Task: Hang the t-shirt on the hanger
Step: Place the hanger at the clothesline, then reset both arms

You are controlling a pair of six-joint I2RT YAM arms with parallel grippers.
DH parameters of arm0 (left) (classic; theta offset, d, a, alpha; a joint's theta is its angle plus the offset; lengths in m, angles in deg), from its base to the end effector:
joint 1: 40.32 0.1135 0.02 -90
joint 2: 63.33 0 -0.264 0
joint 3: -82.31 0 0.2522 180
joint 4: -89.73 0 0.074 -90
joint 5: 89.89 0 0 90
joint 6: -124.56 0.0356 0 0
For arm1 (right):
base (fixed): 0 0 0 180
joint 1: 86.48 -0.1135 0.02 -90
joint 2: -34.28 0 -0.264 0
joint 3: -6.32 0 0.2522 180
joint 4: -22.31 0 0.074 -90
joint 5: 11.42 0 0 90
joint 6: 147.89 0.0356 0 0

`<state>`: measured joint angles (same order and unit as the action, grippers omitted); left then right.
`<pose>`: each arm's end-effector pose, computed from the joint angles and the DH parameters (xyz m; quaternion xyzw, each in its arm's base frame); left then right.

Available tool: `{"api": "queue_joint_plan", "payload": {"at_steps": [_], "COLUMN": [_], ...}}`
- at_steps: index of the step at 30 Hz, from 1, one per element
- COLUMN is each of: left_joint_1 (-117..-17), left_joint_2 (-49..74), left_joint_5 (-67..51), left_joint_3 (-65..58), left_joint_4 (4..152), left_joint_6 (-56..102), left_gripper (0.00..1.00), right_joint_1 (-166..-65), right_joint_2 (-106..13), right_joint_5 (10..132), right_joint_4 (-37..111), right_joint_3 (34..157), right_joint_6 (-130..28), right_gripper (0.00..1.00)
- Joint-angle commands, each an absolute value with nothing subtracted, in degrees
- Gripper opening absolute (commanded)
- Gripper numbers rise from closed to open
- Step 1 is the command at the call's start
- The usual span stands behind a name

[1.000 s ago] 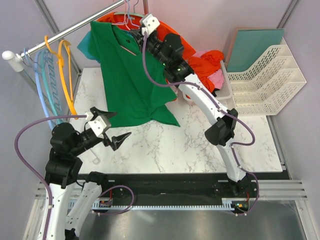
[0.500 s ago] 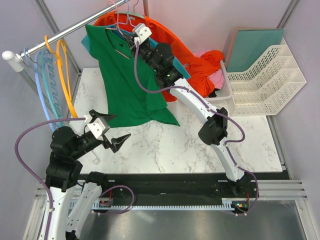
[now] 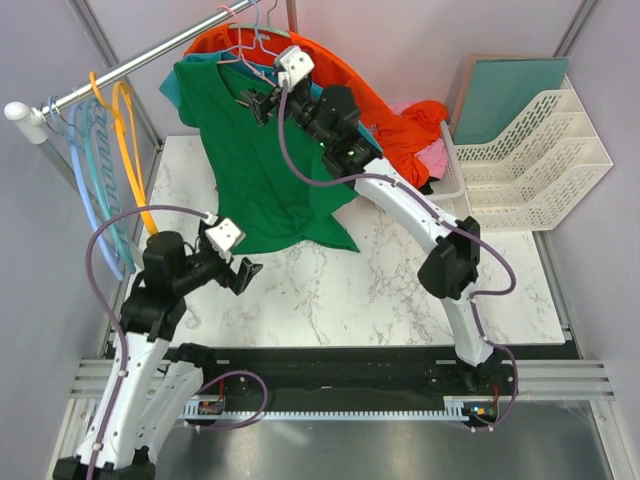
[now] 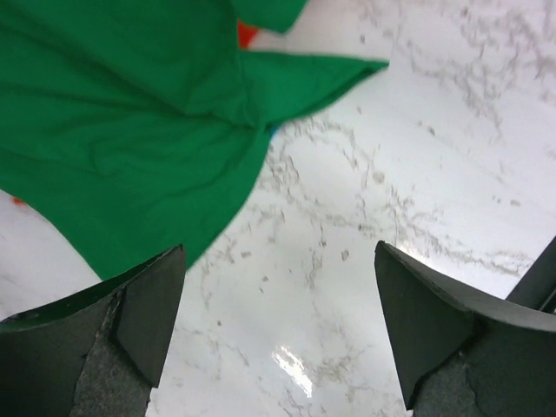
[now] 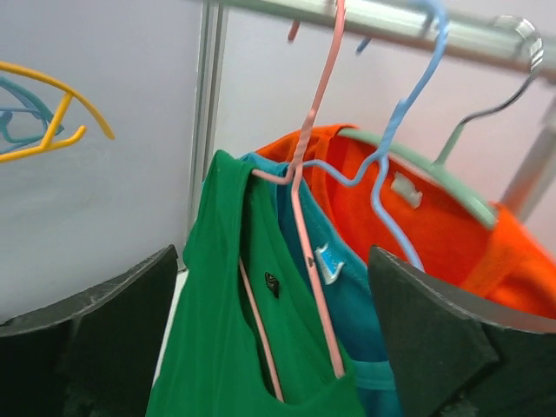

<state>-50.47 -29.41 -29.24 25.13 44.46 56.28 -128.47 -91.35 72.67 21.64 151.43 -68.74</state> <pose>0.1249 -0.0401 0.3211 0.3564 0.7323 -0.1544 0.5593 0.3798 0.3468 0.4499 -0.2922 0.4932 0.2482 0.7808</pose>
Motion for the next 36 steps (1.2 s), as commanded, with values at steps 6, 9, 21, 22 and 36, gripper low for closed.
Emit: {"api": "queue_joint_plan", "payload": {"at_steps": [6, 9, 21, 22, 36], "left_joint_1": [-61.1, -67.9, -72.2, -71.9, -57.0], "left_joint_2": [-6.4, 4.8, 44.8, 45.3, 41.9], "left_joint_5": [-16.7, -11.2, -2.4, -1.6, -1.4], "left_joint_3": [27.9, 24.5, -0.7, -0.8, -10.2], "left_joint_4": [61.1, 68.3, 69.1, 67.9, 56.3], "left_joint_6": [62.0, 62.2, 62.8, 63.9, 72.5], "left_gripper": [0.91, 0.91, 0.71, 0.68, 0.74], "right_joint_1": [-128.6, -128.6, -127.4, -127.2, -124.1], "right_joint_2": [-66.6, -58.6, -37.6, -36.7, -34.4], "right_joint_5": [72.0, 71.4, 77.8, 78.1, 77.7], "right_joint_4": [31.2, 34.4, 49.6, 50.0, 53.9], "right_joint_3": [141.8, 135.1, 116.1, 116.1, 114.8], "right_joint_6": [-67.7, -67.6, -70.2, -70.6, -71.4], "right_gripper": [0.98, 0.98, 0.98, 0.98, 0.98]}}
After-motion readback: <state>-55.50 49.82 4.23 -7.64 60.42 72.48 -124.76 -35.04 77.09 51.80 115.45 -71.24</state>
